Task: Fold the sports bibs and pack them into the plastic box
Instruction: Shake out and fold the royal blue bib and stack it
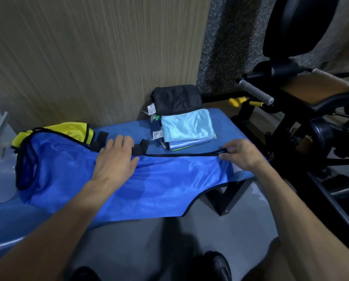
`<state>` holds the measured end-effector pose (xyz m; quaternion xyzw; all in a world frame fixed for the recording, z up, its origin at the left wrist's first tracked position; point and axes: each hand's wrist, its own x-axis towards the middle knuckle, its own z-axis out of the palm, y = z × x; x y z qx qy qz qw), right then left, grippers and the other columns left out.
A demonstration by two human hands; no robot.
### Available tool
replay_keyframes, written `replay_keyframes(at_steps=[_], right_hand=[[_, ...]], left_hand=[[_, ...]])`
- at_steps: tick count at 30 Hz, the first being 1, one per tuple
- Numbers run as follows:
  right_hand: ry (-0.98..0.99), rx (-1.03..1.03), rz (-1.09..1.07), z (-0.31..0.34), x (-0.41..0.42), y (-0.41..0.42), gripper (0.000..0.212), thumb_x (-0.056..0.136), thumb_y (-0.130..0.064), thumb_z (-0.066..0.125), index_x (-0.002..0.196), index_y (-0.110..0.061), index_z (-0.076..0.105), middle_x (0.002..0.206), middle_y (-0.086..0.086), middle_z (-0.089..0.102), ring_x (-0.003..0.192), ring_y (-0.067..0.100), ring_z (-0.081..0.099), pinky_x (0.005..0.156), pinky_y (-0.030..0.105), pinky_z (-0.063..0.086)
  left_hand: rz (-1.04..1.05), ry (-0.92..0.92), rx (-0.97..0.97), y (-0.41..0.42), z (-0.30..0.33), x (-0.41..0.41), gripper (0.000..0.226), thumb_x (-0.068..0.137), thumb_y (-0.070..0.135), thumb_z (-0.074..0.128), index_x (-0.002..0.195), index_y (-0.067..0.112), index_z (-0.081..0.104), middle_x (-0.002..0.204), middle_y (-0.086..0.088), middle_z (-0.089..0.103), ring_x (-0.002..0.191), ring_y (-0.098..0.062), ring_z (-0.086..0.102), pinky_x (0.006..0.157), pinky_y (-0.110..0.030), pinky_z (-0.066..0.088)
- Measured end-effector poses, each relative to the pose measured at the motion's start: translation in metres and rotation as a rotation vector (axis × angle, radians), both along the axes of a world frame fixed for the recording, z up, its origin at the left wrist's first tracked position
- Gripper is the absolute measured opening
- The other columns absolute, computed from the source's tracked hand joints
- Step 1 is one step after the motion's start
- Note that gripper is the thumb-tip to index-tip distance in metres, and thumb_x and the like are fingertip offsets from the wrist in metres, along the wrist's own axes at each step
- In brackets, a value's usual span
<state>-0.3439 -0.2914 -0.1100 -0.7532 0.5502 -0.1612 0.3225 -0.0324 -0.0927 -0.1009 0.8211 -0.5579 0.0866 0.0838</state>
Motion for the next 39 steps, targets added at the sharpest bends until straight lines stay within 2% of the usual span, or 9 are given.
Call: replay_keyframes(at_steps=[6,12,18,24,27,30,35,37,39], right_hand=[[0.044,-0.141,-0.002,0.008,-0.001,0.010,0.041,0.079,-0.039,0.087,0.107,-0.016,0.067,0.092,0.002,0.069,0.092,0.022,0.064,0.083,0.035,0.052],[0.216,-0.106,-0.068,0.001,-0.004,0.011,0.039,0.072,-0.056,0.085,0.076,-0.026,0.061,0.079,-0.002,0.066,0.088,0.023,0.063,0.073,0.034,0.048],[0.190,-0.106,-0.044,-0.001,-0.002,0.013,0.030,0.082,-0.040,0.080,0.063,-0.028,0.061,0.066,-0.005,0.064,0.085,0.025,0.066,0.073,0.033,0.051],[0.025,-0.260,-0.094,0.004,0.001,0.018,0.023,0.084,-0.031,0.078,0.071,-0.027,0.059,0.069,-0.007,0.064,0.083,0.026,0.065,0.077,0.039,0.054],[0.145,-0.220,-0.123,-0.003,0.006,0.018,0.024,0.085,-0.038,0.076,0.081,-0.023,0.057,0.088,0.003,0.068,0.094,0.030,0.063,0.075,0.039,0.051],[0.260,-0.152,-0.140,-0.006,0.011,0.017,0.045,0.081,-0.054,0.075,0.084,-0.017,0.051,0.087,0.006,0.060,0.089,0.032,0.062,0.065,0.034,0.039],[0.279,-0.009,-0.193,-0.005,0.014,0.017,0.055,0.079,-0.057,0.077,0.071,-0.016,0.042,0.079,0.007,0.054,0.080,0.030,0.056,0.063,0.032,0.037],[0.266,0.021,-0.202,-0.002,0.016,0.018,0.053,0.079,-0.055,0.078,0.069,-0.014,0.046,0.072,0.005,0.055,0.078,0.031,0.058,0.057,0.031,0.036],[0.229,0.024,-0.207,0.001,0.018,0.022,0.051,0.081,-0.048,0.079,0.065,-0.011,0.048,0.065,0.004,0.052,0.072,0.028,0.056,0.051,0.032,0.031]], left_hand=[[-0.092,0.008,0.052,-0.016,-0.010,-0.003,0.047,0.099,0.040,0.060,0.143,0.028,0.045,0.127,-0.001,0.043,0.113,-0.029,0.045,0.089,-0.043,0.047],[-0.030,0.122,0.051,-0.024,-0.016,0.004,0.039,0.103,0.042,0.052,0.139,0.030,0.049,0.128,0.000,0.045,0.116,-0.027,0.047,0.092,-0.043,0.046],[-0.014,0.156,0.045,-0.025,-0.014,0.004,0.039,0.103,0.042,0.051,0.140,0.030,0.049,0.130,0.000,0.046,0.116,-0.027,0.048,0.091,-0.043,0.049],[-0.031,0.162,0.047,-0.022,-0.014,0.005,0.045,0.102,0.041,0.053,0.145,0.030,0.044,0.132,0.001,0.042,0.119,-0.026,0.045,0.091,-0.043,0.049],[-0.045,0.164,0.074,-0.019,-0.016,0.004,0.052,0.103,0.039,0.052,0.152,0.030,0.038,0.138,-0.001,0.038,0.121,-0.028,0.043,0.093,-0.044,0.048],[-0.027,0.171,0.013,-0.016,-0.013,0.000,0.061,0.099,0.032,0.062,0.153,0.027,0.034,0.151,-0.004,0.028,0.128,-0.033,0.038,0.095,-0.048,0.049],[-0.360,0.079,-0.127,-0.010,-0.011,-0.010,0.021,0.089,0.021,0.073,0.107,0.019,0.063,0.110,0.001,0.052,0.097,-0.024,0.050,0.077,-0.046,0.052],[-0.449,0.120,-0.060,-0.005,-0.019,-0.015,0.022,0.097,0.033,0.062,0.116,0.021,0.065,0.113,0.005,0.054,0.101,-0.019,0.050,0.085,-0.042,0.050],[-0.465,0.123,-0.003,0.000,-0.027,-0.015,0.041,0.102,0.047,0.046,0.134,0.025,0.059,0.126,0.008,0.051,0.112,-0.017,0.047,0.095,-0.037,0.046]])
